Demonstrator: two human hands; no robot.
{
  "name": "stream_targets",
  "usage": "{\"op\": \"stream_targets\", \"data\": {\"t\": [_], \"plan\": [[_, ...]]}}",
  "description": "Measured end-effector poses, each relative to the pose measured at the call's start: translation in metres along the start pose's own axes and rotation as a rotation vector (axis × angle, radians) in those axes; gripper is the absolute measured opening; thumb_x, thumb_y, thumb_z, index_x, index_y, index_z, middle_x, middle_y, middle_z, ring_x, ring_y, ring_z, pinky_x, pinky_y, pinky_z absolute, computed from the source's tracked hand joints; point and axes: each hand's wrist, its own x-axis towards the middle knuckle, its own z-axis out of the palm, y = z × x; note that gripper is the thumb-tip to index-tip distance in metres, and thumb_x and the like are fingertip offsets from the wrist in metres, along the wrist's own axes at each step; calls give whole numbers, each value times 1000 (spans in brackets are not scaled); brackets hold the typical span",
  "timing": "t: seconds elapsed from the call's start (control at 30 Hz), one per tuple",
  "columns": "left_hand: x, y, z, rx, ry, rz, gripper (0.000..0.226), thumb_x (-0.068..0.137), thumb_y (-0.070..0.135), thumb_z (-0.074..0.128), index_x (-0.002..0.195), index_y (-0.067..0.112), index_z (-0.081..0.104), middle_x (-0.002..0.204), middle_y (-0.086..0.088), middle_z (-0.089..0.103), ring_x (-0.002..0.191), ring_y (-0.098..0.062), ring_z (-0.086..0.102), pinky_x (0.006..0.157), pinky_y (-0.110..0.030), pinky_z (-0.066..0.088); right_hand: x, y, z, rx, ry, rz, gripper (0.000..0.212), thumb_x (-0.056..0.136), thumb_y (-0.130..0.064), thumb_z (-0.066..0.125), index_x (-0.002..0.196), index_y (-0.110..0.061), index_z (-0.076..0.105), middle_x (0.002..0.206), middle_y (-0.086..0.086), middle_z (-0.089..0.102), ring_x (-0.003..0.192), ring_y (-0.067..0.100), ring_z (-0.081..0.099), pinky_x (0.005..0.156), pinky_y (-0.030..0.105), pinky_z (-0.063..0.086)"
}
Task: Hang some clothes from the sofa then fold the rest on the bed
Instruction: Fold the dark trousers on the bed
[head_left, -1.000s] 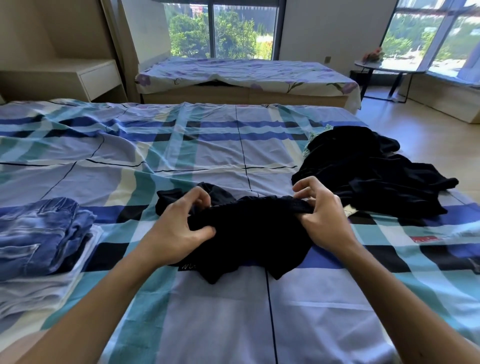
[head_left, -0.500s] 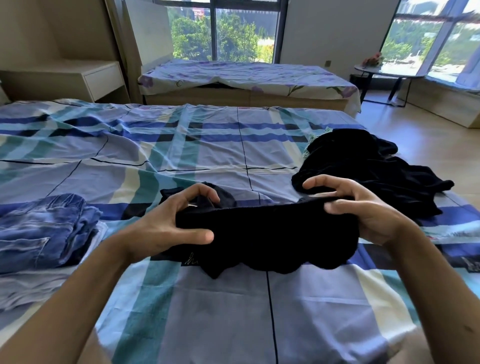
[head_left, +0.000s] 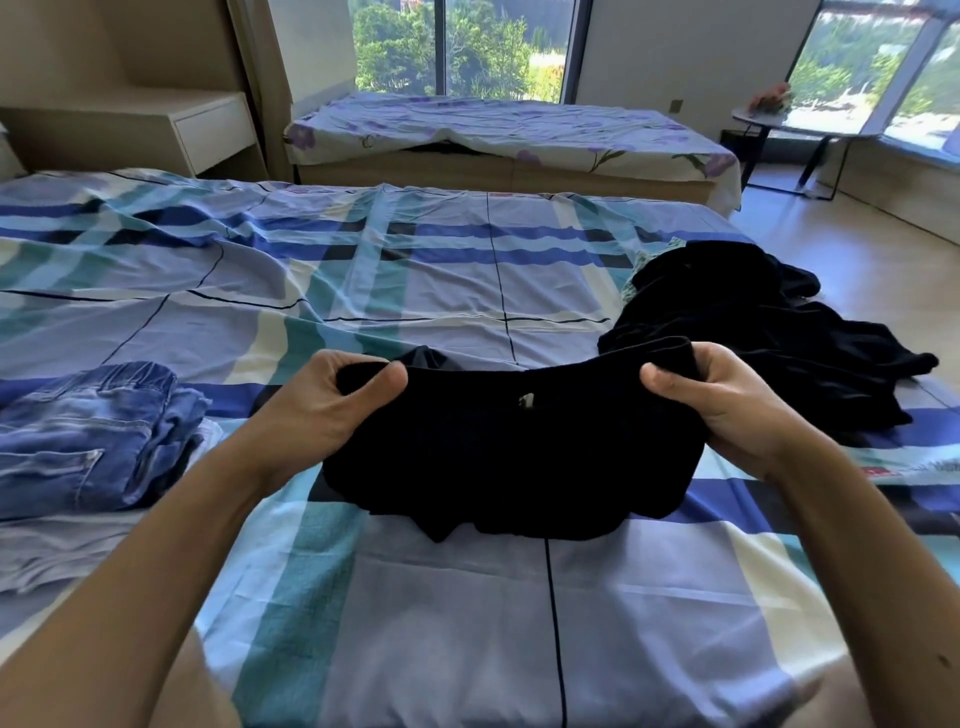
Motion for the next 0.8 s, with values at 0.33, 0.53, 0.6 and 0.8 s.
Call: {"op": "stream_targets", "data": {"t": [0.33, 0.53, 0.6, 0.8], "plan": [[4, 1, 5, 54, -11, -218, 24, 83, 26, 74, 83, 2, 71, 75, -14, 70, 66, -22, 67, 54, -22, 52, 8, 3, 13, 40, 256, 60, 40, 78, -39, 75, 95, -4, 71, 88, 12, 74, 75, 21, 71, 72, 29, 60], [15, -9, 41, -149, 334, -400, 23, 98, 29, 64, 85, 11, 72, 87, -12, 74, 72, -24, 72, 75, -42, 59, 7, 8, 58, 23, 354, 108, 16, 94, -22, 69, 99, -7, 70, 95, 12, 76, 83, 23, 74, 77, 34, 61], [10, 0, 56, -247, 311, -353, 23, 98, 31, 62, 89, 13, 72, 92, -7, 76, 82, -21, 74, 78, -37, 59, -2, 3, 83, -25, 307, -4, 11, 90, -17, 73, 100, -12, 69, 91, 4, 77, 85, 18, 74, 77, 32, 59], [-4, 7, 71, -296, 131, -178, 47, 76, 33, 84, 113, 9, 68, 103, -12, 76, 96, -24, 74, 75, -30, 60, -18, 16, 127, -371, -246, -213, 33, 82, -17, 79, 112, -17, 67, 111, 1, 56, 102, 22, 63, 86, 48, 56]]}}
